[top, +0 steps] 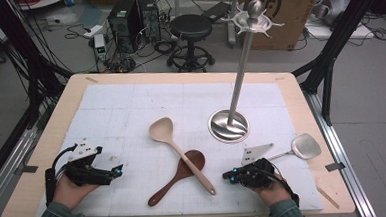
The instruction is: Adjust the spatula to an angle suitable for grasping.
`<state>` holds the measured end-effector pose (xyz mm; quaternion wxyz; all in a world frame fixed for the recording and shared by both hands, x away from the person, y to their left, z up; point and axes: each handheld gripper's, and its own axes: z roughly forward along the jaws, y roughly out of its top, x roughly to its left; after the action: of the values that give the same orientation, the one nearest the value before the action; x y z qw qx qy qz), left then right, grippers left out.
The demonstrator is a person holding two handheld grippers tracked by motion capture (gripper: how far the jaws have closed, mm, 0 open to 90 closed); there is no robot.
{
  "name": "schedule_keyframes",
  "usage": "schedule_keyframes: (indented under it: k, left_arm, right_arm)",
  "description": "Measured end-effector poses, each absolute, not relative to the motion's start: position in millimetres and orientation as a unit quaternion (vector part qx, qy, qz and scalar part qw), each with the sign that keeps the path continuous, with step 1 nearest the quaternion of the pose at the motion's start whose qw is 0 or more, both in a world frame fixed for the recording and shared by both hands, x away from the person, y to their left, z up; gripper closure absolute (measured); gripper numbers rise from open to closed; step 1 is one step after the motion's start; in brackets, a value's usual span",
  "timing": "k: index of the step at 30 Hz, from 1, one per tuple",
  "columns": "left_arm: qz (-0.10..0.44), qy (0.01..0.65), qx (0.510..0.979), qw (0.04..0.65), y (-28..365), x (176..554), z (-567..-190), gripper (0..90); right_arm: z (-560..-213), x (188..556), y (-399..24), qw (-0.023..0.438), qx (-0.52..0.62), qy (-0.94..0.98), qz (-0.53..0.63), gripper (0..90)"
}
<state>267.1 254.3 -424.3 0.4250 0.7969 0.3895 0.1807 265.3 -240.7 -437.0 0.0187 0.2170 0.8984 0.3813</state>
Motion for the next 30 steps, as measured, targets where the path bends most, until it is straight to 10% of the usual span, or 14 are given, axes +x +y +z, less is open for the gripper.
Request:
schedule_keyframes:
  k: [30]
  left_arm:
    - [0.18, 0.389, 0.798, 0.424, 254, 268, -425, 1.6]
  right_arm:
    - [-440, 316, -230, 0.046, 0.265, 0.884, 0.382, 89.7]
